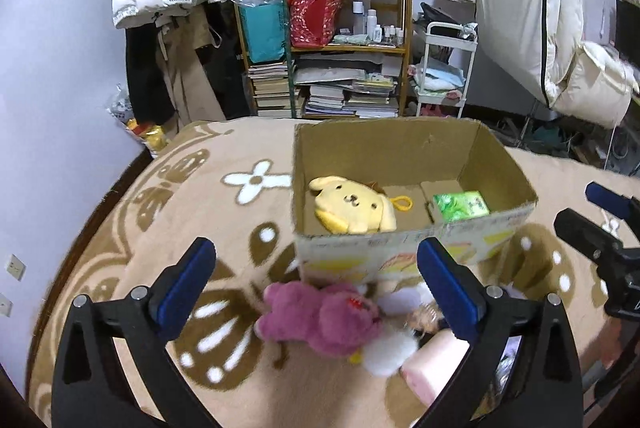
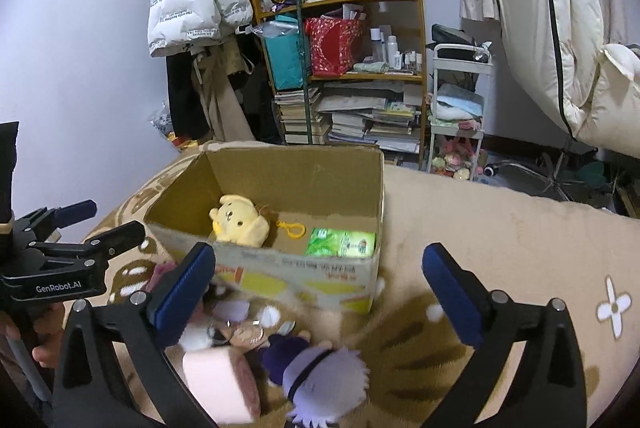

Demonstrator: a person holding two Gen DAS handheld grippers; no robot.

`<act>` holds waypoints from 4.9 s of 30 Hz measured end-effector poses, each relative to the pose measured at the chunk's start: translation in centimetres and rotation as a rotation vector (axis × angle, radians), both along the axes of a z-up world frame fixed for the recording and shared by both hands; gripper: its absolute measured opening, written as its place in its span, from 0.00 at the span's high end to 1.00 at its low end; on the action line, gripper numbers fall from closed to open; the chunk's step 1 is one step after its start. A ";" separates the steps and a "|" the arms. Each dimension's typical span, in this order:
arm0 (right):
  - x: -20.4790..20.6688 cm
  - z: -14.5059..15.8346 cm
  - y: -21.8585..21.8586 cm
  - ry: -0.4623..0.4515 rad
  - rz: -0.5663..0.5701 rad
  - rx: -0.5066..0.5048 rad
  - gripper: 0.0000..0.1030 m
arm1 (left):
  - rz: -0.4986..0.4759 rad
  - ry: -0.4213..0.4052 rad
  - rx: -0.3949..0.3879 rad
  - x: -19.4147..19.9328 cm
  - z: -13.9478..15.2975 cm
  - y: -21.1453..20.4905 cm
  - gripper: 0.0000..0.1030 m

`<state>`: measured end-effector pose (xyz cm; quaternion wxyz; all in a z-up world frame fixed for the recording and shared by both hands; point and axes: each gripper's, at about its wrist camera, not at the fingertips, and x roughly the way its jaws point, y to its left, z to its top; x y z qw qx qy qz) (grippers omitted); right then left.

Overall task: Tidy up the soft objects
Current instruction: 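Withdraw both tools from the box back toward the remaining toys, then grasp pink bear plush with left tool while right tool grasps white-haired doll, then lift both plushes over the box and release them inside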

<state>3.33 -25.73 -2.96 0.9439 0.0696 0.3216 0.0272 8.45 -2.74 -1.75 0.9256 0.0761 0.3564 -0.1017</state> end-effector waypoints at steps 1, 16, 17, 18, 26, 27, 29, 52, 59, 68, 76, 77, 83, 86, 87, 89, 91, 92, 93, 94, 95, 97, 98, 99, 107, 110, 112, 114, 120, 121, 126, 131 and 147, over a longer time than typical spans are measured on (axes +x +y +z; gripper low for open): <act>-0.3 0.0 0.1 0.004 0.001 -0.002 0.00 | 0.002 0.000 0.004 -0.3 0.1 0.1 0.03; -3.0 -0.3 1.1 0.047 0.013 -0.020 0.00 | 0.041 0.068 0.003 -3.3 -0.4 2.1 0.03; -3.0 -0.4 1.0 0.052 0.013 -0.018 0.00 | 0.045 0.076 -0.002 -3.1 -0.6 2.2 0.03; -2.9 -0.6 0.9 0.058 0.012 -0.014 0.00 | 0.046 0.081 -0.003 -3.0 -0.8 2.3 0.03; -1.5 -2.3 0.6 0.117 0.002 0.001 0.00 | 0.049 0.147 -0.001 -1.1 -2.5 2.3 0.03; -1.3 -2.6 0.5 0.124 0.002 0.002 0.00 | 0.048 0.158 -0.003 -0.8 -2.8 2.3 0.03; -0.9 -3.1 0.5 0.141 0.003 0.005 0.00 | 0.045 0.173 -0.005 -0.4 -3.2 2.0 0.03; 3.1 -9.1 -0.1 0.373 -0.001 0.081 0.00 | 0.009 0.362 0.049 4.3 -9.3 -0.8 0.03; 3.6 -11.0 0.3 0.452 0.009 0.084 0.00 | 0.006 0.424 0.070 5.3 -11.5 -1.3 0.03; 3.7 -12.4 0.4 0.525 0.036 0.108 0.00 | 0.018 0.427 0.058 5.7 -11.9 -1.0 0.15; 3.6 -13.1 0.4 0.554 0.044 0.098 0.00 | 0.017 0.425 0.061 5.5 -11.8 -0.9 0.16; 3.6 -13.3 0.4 0.560 0.042 0.096 0.00 | 0.016 0.426 0.061 5.4 -11.7 -0.9 0.16; 3.7 -13.5 0.8 0.572 0.043 0.083 0.00 | 0.020 0.452 0.035 5.2 -11.3 -0.3 0.17; 3.7 -13.7 1.0 0.581 0.044 0.070 0.01 | 0.025 0.462 0.014 5.0 -11.2 0.2 0.17; 3.7 -13.7 0.9 0.581 0.044 0.072 0.02 | 0.027 0.463 0.012 5.0 -11.2 0.3 0.18; 3.6 -13.7 1.0 0.583 0.045 0.074 0.04 | 0.025 0.463 0.013 4.8 -11.2 0.3 0.21; 3.4 -13.6 1.0 0.580 0.043 0.074 0.04 | 0.021 0.458 0.018 4.6 -11.2 0.3 0.23; 3.4 -13.6 1.0 0.580 0.042 0.076 0.04 | 0.019 0.456 0.019 4.5 -11.2 0.2 0.24; 3.4 -13.6 1.0 0.580 0.042 0.076 0.04 | 0.018 0.455 0.020 4.4 -11.2 0.2 0.25; 3.3 -13.6 0.9 0.580 0.042 0.076 0.04 | 0.018 0.455 0.021 4.3 -11.2 0.2 0.25; 3.3 -13.6 0.9 0.580 0.042 0.076 0.04 | 0.018 0.455 0.021 4.2 -11.2 0.2 0.26; 3.2 -13.6 1.0 0.580 0.043 0.073 0.05 | 0.026 0.464 0.034 4.0 -11.3 0.0 0.26; 3.1 -13.6 1.0 0.580 0.043 0.071 0.05 | 0.032 0.470 0.037 4.0 -11.4 0.0 0.27; 3.1 -13.6 1.2 0.580 0.043 0.069 0.06 | 0.032 0.471 0.037 3.9 -11.5 0.0 0.27; 3.1 -13.6 1.8 0.578 0.046 0.066 0.11 | 0.038 0.459 0.025 3.5 -11.0 0.2 0.27; 3.2 -13.6 2.0 0.579 0.047 0.062 0.12 | 0.044 0.455 0.018 3.3 -10.6 0.2 0.28; 3.1 -13.6 2.2 0.579 0.048 0.063 0.15 | 0.043 0.448 0.015 3.1 -10.4 0.3 0.28; 3.1 -13.5 2.1 0.578 0.048 0.063 0.17 | 0.043 0.440 0.016 2.9 -10.2 0.4 0.28; 2.9 -13.3 2.4 0.567 0.039 0.065 0.23 | 0.047 0.412 0.008 2.2 -9.4 0.5 0.28; 2.8 -13.1 2.4 0.560 0.039 0.064 0.25 | 0.047 0.409 0.006 2.1 -9.3 0.5 0.28; 2.2 -12.1 2.2 0.512 0.040 0.078 0.38 | 0.047 0.367 0.005 1.1 -8.2 0.7 0.28; 1.7 -11.1 2.0 0.483 0.057 0.092 0.39 | 0.053 0.338 -0.007 0.1 -7.1 1.1 0.28; -2.0 -2.1 1.2 0.101 0.031 0.081 0.40 | 0.053 -0.015 -0.085 -3.9 -0.4 1.8 0.28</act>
